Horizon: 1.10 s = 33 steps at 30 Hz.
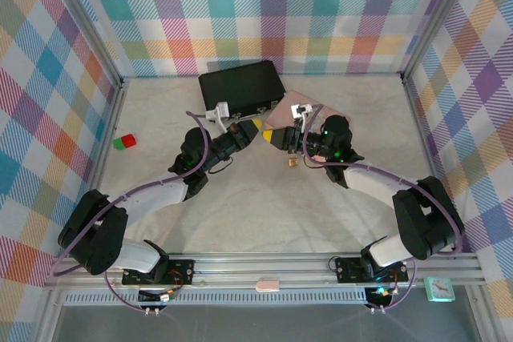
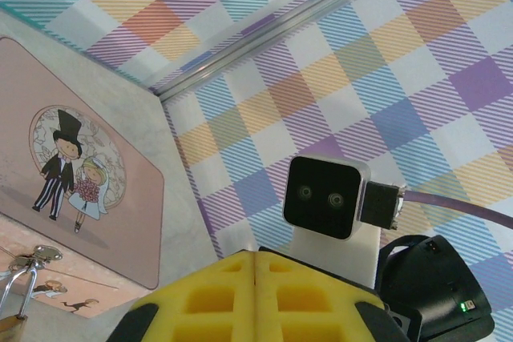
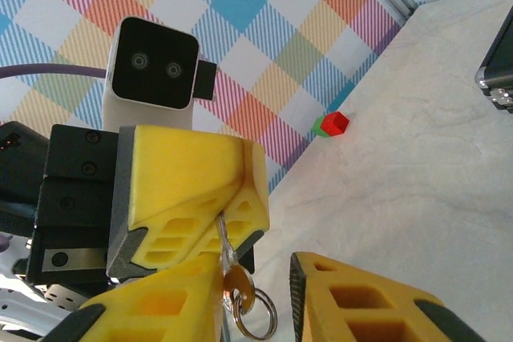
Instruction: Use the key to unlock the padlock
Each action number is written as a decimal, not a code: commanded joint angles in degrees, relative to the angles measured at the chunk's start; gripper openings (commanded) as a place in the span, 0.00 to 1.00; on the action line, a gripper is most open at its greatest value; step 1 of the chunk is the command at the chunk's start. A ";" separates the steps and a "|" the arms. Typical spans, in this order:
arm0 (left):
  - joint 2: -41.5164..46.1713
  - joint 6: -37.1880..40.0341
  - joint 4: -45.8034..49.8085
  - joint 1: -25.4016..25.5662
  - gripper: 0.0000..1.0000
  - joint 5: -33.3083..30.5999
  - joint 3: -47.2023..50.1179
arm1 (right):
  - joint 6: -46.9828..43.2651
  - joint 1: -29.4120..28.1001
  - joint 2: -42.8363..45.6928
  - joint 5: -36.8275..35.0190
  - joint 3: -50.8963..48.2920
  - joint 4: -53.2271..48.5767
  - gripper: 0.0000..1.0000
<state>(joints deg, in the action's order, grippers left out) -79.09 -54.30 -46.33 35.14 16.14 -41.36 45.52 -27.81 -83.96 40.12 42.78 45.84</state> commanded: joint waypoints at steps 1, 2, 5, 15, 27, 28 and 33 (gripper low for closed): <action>1.04 -0.28 -3.40 1.05 0.00 -0.13 0.14 | 1.65 0.05 -1.50 1.50 0.29 3.78 0.27; 0.98 -0.27 -3.42 1.08 0.00 -0.15 0.14 | 1.96 0.04 -1.63 1.55 0.34 4.20 0.27; 0.90 -0.22 -3.51 1.16 0.00 -0.23 0.08 | 2.60 0.04 -2.08 1.68 0.11 5.14 0.23; 0.57 -0.87 -3.94 1.60 0.00 -0.32 0.50 | 2.30 0.08 -2.00 1.90 0.51 5.91 0.00; 7.22 5.07 8.44 -3.98 0.81 2.23 -0.56 | -23.55 0.37 5.46 1.57 6.76 -28.85 0.00; 7.11 6.42 9.64 -4.49 0.80 4.44 -1.35 | -25.76 0.30 5.72 1.87 7.79 -31.93 0.00; 5.06 12.64 17.30 -5.43 0.78 13.57 -5.07 | -32.49 0.39 6.86 4.11 12.00 -42.05 0.00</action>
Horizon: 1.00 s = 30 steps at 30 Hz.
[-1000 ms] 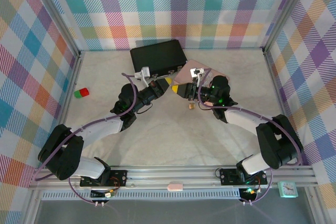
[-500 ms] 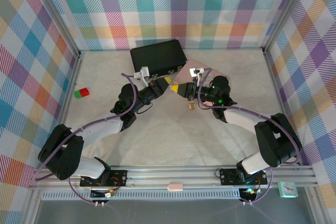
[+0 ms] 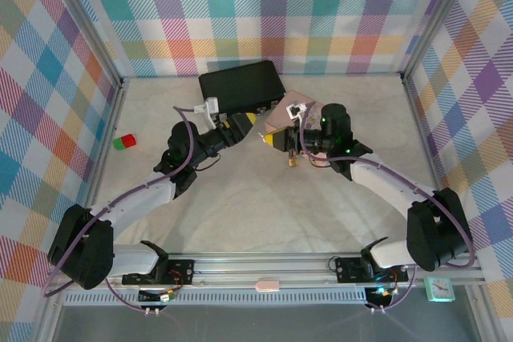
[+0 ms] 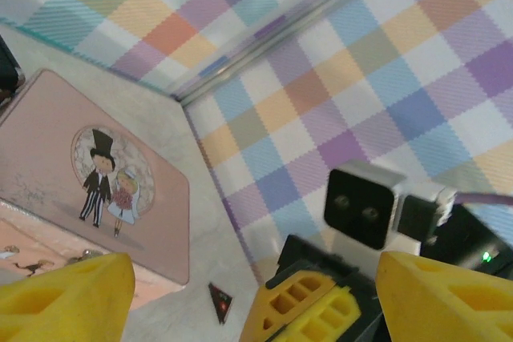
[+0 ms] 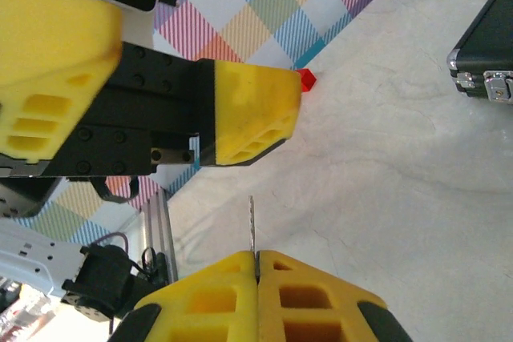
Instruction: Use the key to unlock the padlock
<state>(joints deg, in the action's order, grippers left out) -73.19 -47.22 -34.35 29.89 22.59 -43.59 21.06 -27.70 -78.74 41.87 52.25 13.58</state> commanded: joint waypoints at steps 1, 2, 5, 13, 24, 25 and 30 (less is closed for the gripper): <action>-1.30 6.24 6.55 -0.11 0.77 8.25 -3.16 | -8.52 0.29 1.83 2.94 3.08 -10.50 0.00; -1.71 6.27 6.44 -0.10 0.75 9.03 -3.16 | -8.66 0.28 1.91 3.21 3.36 -10.81 0.00; -2.41 5.04 2.73 0.29 0.70 11.52 -2.47 | -6.85 0.78 1.92 4.68 3.41 -9.08 0.00; -3.53 4.33 -0.34 1.58 0.43 13.17 -2.20 | 0.05 2.08 0.39 6.69 2.22 -1.26 0.00; -4.64 3.46 -1.58 1.92 0.22 13.40 -2.90 | 2.68 2.35 -1.74 8.73 2.86 1.02 0.00; -4.80 3.40 -1.75 1.93 0.19 13.36 -2.92 | 2.64 2.39 -1.92 8.85 2.96 0.92 0.00; -5.13 2.80 -2.52 1.92 0.00 12.80 -3.01 | 2.63 2.47 -1.96 8.36 3.03 0.35 0.00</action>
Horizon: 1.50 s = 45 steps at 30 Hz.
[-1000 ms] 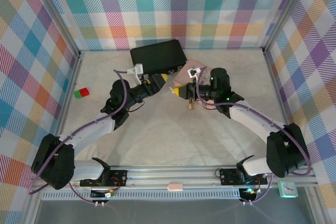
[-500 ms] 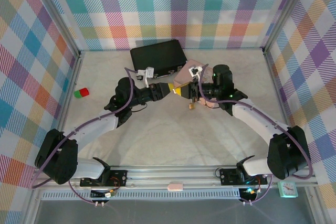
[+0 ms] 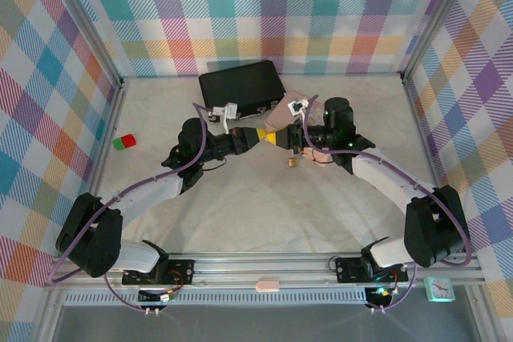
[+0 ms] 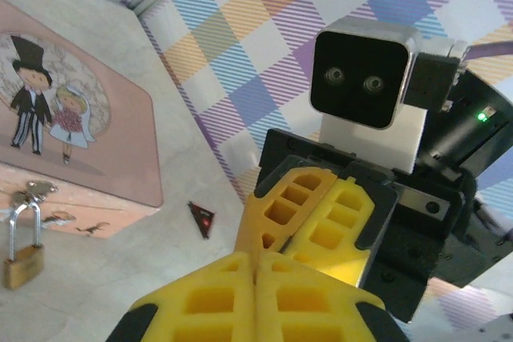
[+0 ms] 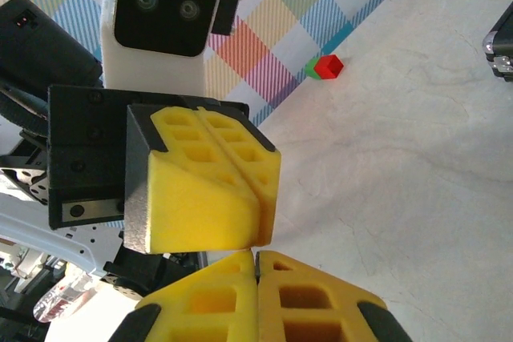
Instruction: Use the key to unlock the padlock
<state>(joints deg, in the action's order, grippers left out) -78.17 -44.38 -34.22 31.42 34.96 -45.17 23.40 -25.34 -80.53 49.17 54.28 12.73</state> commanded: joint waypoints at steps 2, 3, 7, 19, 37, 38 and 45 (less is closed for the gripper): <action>0.04 -0.11 -2.77 0.40 0.00 -0.44 -1.06 | 0.93 0.24 0.49 -0.42 0.64 1.51 0.12; 0.08 -0.25 -3.07 0.40 0.00 -0.87 -0.87 | 1.77 0.37 0.99 -1.25 0.00 2.42 0.19; -0.27 -1.95 -6.18 0.42 0.00 -2.25 0.30 | 7.47 0.55 2.04 -2.20 -3.29 9.46 0.35; -1.83 -3.91 -9.27 1.19 0.00 -2.61 0.39 | 15.36 0.56 1.14 -2.18 -7.95 22.95 0.34; -1.42 -5.45 -11.01 2.12 0.05 -4.35 1.04 | 13.86 0.56 -0.17 -2.39 -7.78 23.91 0.00; -1.24 -5.44 -10.50 2.02 0.18 -4.59 1.05 | 12.82 0.56 0.21 -2.57 -7.65 21.55 0.00; 2.09 -5.16 -3.10 -4.35 0.82 -10.03 3.30 | -5.43 0.51 6.47 -7.16 -5.65 0.39 0.00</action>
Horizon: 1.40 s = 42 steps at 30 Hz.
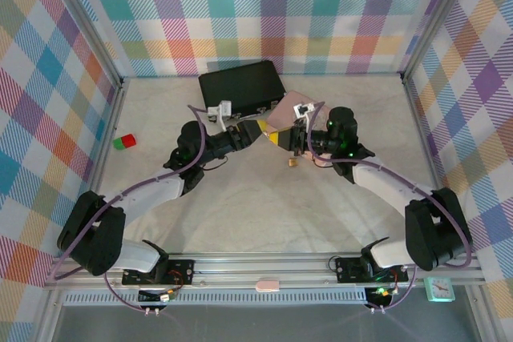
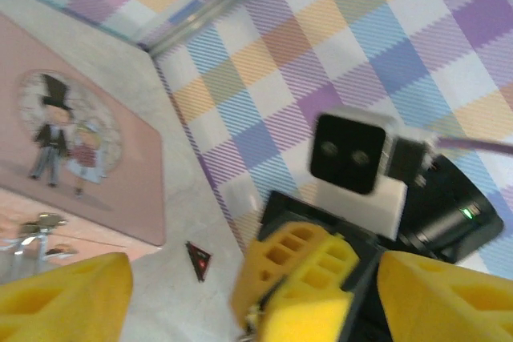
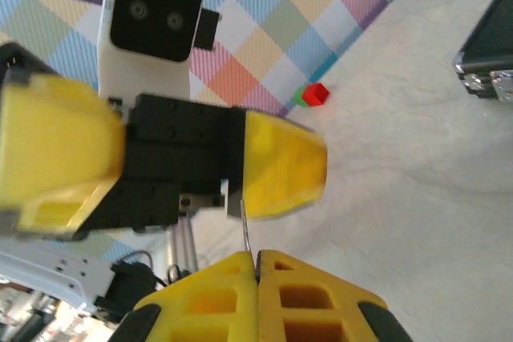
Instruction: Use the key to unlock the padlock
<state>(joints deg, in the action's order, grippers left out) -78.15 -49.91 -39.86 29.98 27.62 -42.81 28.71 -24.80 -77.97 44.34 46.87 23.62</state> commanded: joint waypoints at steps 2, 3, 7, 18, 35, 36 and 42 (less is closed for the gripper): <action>1.29 0.56 5.22 -4.31 0.83 -2.77 0.44 | -15.09 -0.04 5.28 -4.87 2.70 -16.35 0.00; 0.54 0.52 6.04 -4.78 0.83 -2.79 0.23 | -17.10 -0.15 5.74 -6.40 3.15 -19.04 0.00; -3.68 0.96 7.64 -4.89 0.83 -2.66 -1.09 | -24.09 -0.25 7.99 -12.41 2.74 -24.19 0.00; -18.81 10.53 22.58 3.42 0.81 -8.13 -12.57 | -25.89 0.07 12.23 -29.53 -3.42 -29.80 0.00; -40.94 17.03 37.16 12.71 0.74 -11.62 -32.42 | -12.16 13.43 20.71 -33.14 -12.03 -31.28 0.00; -41.84 17.35 37.51 13.09 0.74 -11.87 -33.19 | -12.06 13.69 20.63 -32.47 -12.06 -31.12 0.00; -46.63 18.37 40.31 14.77 0.63 -14.63 -37.83 | -10.92 14.07 20.55 -30.90 -12.48 -29.74 0.00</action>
<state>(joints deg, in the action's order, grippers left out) -121.93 -32.88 -2.92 43.57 14.46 -78.94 16.12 -11.14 -58.02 11.51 35.40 -7.70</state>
